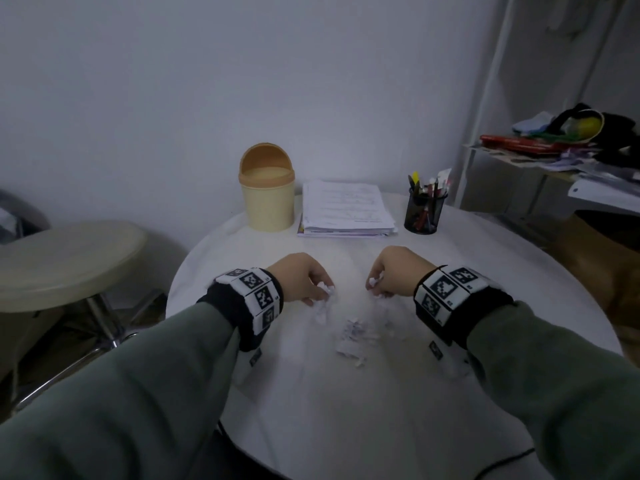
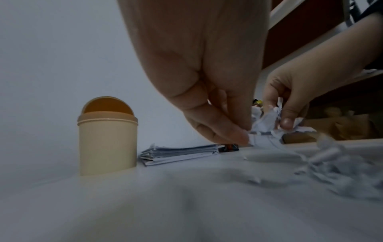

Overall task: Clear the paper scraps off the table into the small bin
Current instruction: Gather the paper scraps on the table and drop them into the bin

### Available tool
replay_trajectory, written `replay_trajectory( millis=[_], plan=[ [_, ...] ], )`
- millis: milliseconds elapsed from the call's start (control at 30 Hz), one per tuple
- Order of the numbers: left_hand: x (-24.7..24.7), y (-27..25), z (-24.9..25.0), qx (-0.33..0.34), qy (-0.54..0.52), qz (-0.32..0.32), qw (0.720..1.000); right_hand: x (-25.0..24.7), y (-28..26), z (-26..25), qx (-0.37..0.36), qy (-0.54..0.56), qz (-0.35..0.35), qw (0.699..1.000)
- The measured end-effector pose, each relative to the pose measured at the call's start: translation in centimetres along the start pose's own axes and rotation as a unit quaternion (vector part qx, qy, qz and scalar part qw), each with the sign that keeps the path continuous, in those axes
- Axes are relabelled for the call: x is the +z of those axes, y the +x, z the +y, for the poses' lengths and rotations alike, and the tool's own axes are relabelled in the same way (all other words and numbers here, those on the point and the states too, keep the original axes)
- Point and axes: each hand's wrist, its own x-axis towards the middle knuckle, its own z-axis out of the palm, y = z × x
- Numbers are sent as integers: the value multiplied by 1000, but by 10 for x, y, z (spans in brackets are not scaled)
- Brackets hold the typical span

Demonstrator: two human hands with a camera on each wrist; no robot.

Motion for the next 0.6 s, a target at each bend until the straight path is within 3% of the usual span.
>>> replay_trajectory(
  millis=[333,467,600],
  plan=[
    [-88,36,-13,-16,-41,197,980,-60,72,-53,-62,182,112,975],
    [-125,55,-25,-17,-45,253,966,-75,113,-81,-73,333,92,936],
    [-158,77,-40,-19,-38,308,950,-79,158,-105,-82,362,126,920]
  ],
)
